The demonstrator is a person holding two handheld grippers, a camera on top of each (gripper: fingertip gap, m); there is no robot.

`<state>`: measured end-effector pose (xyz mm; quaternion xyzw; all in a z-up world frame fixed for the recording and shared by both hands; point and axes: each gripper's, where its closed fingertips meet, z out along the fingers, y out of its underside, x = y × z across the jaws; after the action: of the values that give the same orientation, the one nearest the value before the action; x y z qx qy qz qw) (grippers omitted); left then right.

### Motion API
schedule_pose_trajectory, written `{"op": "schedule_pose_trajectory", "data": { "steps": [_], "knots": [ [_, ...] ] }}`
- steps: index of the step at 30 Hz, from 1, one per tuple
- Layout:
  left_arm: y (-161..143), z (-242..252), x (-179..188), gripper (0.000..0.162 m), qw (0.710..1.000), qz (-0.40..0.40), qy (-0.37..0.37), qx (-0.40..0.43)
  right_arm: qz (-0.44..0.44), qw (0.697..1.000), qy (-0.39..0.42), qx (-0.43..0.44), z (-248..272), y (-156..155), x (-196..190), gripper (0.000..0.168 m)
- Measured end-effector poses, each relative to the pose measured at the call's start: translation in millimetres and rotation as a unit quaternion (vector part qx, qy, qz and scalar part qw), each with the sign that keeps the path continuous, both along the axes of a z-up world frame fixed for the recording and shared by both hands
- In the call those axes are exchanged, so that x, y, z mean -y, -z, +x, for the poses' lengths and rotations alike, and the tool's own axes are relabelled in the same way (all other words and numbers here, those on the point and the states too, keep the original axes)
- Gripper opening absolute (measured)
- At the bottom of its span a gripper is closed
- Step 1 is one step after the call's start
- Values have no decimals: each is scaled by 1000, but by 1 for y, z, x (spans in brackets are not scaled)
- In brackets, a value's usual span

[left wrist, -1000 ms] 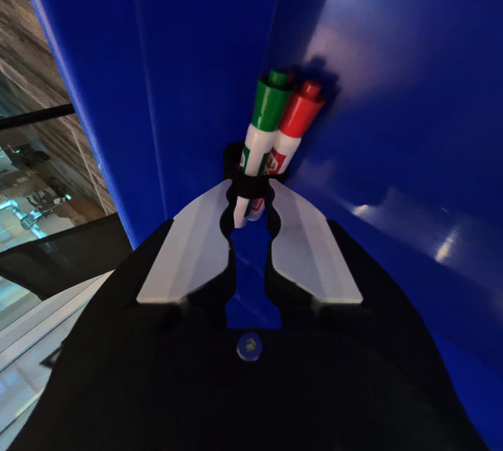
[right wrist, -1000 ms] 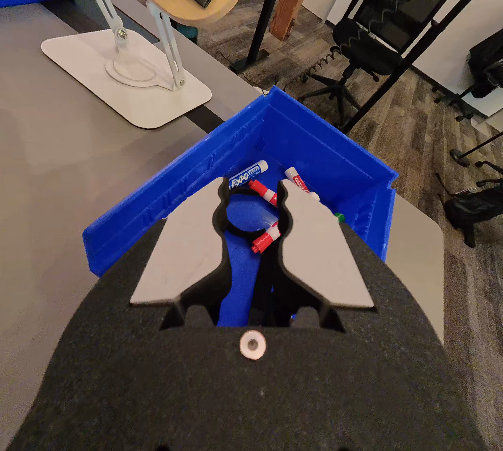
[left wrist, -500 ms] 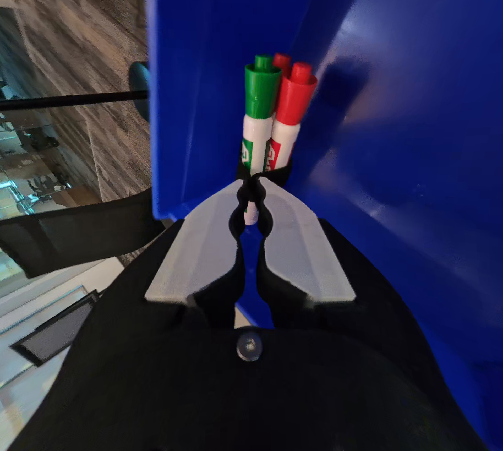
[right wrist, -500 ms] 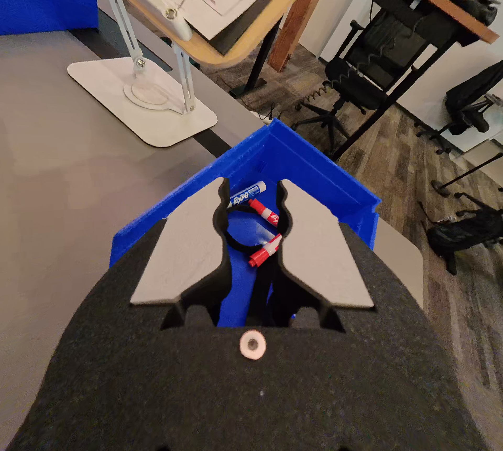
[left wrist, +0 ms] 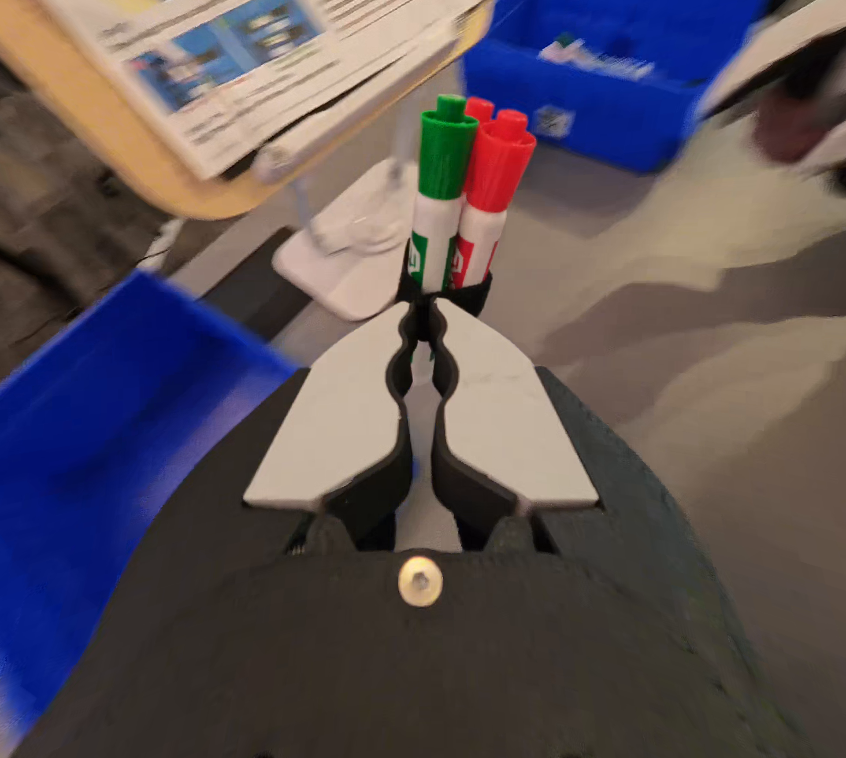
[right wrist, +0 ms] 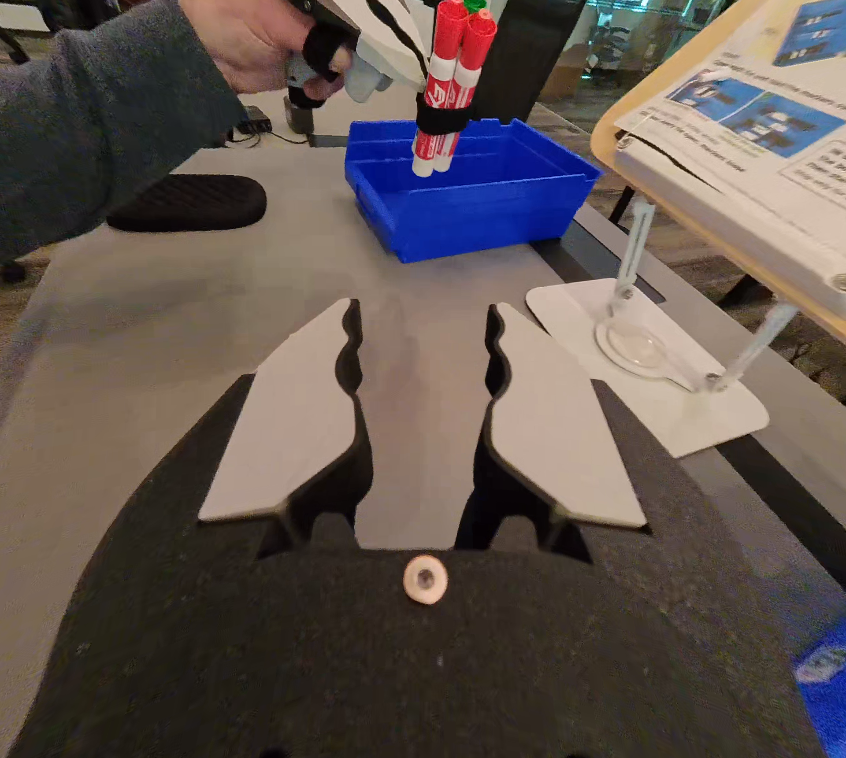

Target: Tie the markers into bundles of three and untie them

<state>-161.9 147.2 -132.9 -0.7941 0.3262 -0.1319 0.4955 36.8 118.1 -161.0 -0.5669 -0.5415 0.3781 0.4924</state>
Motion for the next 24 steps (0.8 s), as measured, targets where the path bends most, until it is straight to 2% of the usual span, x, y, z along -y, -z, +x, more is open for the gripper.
{"op": "schedule_pose_trajectory", "data": {
  "steps": [1, 4, 5, 7, 8, 10, 12, 15, 17, 18, 21, 22, 23, 24],
  "knots": [
    [3, 25, 9, 4, 999, 6, 33, 26, -7, 1000, -16, -8, -7, 6, 4, 57],
    [25, 96, 28, 4, 987, -4, 126, 103, -58, 995, -69, -36, -18, 17, 12, 65],
    [38, 119, 34, 4, 981, -20, 156, 109, -75, 993, -82, -45, -18, 19, 14, 69],
    [65, 154, 40, 4, 973, -41, 198, 111, -87, 991, -89, -40, -16, 29, 14, 67],
    [76, 169, 42, 4, 968, -55, 215, 117, -88, 992, -91, -29, -14, 36, 15, 64],
    [92, 188, 45, 4, 961, -70, 239, 122, -97, 990, -101, -20, -8, 49, 21, 44],
    [105, 201, 47, 4, 951, -84, 265, 135, -100, 991, -89, -23, -2, 57, 22, 37],
    [118, 208, 45, 8, 946, -94, 273, 144, -104, 993, -52, -5, 3, 70, 17, 36],
    [124, 207, 42, 19, 952, -86, 264, 132, -115, 993, -28, -2, 7, 73, 8, 20],
    [123, 207, 41, 35, 955, -72, 256, 129, -128, 991, -26, -10, 8, 72, 7, 20],
    [116, 212, 45, 51, 962, -47, 236, 129, -127, 992, -6, -8, 7, 75, 3, 20],
    [115, 217, 46, 71, 965, -39, 226, 125, -123, 992, -1, -10, 5, 76, 5, 20],
    [118, 220, 45, 84, 971, -38, 208, 111, -119, 993, 9, -12, 3, 77, 5, 20],
    [126, 224, 45, 84, 976, -38, 196, 85, -112, 994, 16, -11, 1, 77, 6, 20]
  ]
}}
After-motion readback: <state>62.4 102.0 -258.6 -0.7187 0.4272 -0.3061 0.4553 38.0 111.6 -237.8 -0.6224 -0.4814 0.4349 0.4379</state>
